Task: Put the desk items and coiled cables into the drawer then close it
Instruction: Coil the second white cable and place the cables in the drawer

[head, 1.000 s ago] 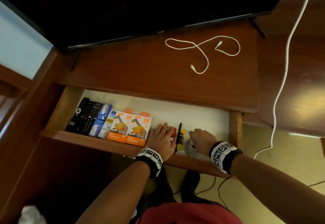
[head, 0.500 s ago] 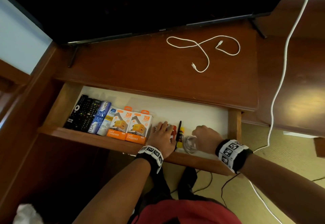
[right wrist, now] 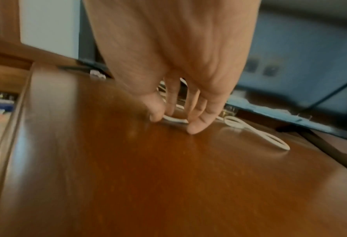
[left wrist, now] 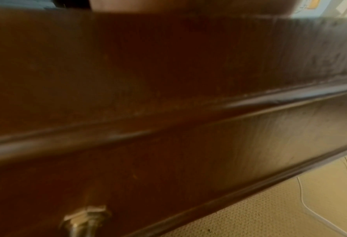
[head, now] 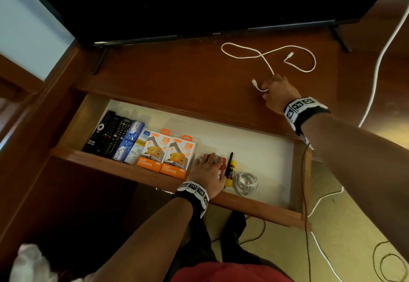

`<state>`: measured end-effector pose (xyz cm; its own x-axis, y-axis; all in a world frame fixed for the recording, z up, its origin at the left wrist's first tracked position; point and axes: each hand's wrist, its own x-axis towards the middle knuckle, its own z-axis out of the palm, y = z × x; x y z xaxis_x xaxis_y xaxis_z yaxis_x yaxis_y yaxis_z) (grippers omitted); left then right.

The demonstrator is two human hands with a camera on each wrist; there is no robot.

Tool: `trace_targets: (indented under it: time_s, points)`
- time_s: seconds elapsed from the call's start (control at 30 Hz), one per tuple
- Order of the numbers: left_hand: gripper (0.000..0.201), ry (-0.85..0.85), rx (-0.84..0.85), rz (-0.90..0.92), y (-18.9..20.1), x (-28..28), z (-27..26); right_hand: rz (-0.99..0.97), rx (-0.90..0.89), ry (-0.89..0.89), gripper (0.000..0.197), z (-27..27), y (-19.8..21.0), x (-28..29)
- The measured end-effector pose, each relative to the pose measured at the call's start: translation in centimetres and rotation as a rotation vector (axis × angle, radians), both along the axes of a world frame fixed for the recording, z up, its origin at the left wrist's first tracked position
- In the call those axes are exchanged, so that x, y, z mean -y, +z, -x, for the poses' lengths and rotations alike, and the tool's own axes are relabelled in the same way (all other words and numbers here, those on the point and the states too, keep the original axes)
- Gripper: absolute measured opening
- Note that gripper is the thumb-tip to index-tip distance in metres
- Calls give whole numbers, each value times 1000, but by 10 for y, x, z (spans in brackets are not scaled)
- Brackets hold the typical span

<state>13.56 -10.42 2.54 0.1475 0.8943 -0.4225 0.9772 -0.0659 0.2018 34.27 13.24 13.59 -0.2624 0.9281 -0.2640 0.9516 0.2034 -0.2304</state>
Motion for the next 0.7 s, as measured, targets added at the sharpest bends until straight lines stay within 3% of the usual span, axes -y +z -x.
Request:
trace_targets:
  time_s: [0.2, 0.33, 0.5, 0.6, 0.7]
  points:
    - [59, 4, 11, -13, -7, 0, 1, -230, 147, 161, 33, 7, -9, 25]
    - [50, 94, 67, -43, 3, -4, 5, -275, 97, 248, 31, 17, -13, 61]
    - [58, 209, 317, -356, 66, -22, 14, -248, -61, 378, 26, 33, 0, 124]
    - [68, 40, 290, -531, 118, -34, 25, -301, -166, 451, 18, 38, 19, 159]
    - [44, -292, 147, -580, 157, -39, 36, -358, -354, 381, 10, 40, 42, 174]
